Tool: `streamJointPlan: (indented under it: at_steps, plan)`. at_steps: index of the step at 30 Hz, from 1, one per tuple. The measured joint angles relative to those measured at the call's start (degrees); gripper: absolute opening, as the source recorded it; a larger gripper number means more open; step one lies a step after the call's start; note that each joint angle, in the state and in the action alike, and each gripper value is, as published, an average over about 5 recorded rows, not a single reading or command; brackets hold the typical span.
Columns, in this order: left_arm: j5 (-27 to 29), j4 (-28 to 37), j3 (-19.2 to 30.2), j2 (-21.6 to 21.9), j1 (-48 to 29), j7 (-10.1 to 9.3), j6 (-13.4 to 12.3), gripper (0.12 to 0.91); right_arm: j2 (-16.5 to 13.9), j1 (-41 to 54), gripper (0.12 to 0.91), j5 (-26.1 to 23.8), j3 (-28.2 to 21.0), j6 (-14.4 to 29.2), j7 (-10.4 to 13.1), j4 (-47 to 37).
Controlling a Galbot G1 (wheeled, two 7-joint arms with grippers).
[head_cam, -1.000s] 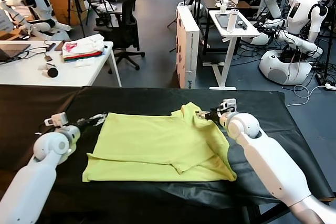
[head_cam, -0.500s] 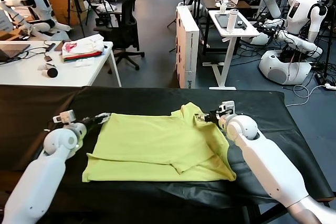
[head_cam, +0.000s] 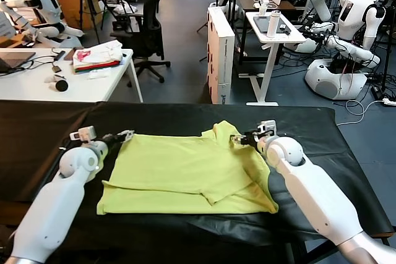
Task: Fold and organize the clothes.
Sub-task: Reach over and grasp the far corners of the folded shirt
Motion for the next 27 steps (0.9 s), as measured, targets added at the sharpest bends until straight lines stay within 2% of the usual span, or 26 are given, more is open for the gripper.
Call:
streamJointPlan:
  at_steps: [3,6,9,12,14,18,27]
  plan:
    - [0.4,0.2,0.2,-0.1,0.0,0.18,0.0,0.338,0.1,0.1,0.443,0.0,0.0,0.0,-0.1,-0.2]
    - [1.0,0.6,0.3,-0.5,0.0,0.25,0.0,0.232,0.2,0.1,0.399,0.0,0.0,0.0,-0.2,-0.3]
    - [1.3,1.1,0.4,-0.8,0.0,0.27,0.0,0.211,0.1,0.2,0.321,0.0,0.0,0.1,-0.3,-0.4]
    - [1.4,1.2,0.4,-1.0,0.2,0.41,0.0,0.208,0.1,0.2,0.191,-0.1,0.0,0.4,-0.4,-0.4]
    - [1.4,1.2,0.4,-1.2,0.3,0.52,0.0,0.196,0.1,0.2,0.145,-0.1,0.0,0.7,-0.4,-0.3]
    - [1.4,0.7,0.0,-1.4,0.5,0.55,-0.3,0.15,0.0,0.1,0.138,-0.2,0.3,1.2,-0.4,-0.2]
    - [0.7,-3.1,-2.1,-0.5,2.7,0.63,-0.4,0.147,0.0,-0.4,0.138,-0.3,0.9,1.3,-0.5,0.4]
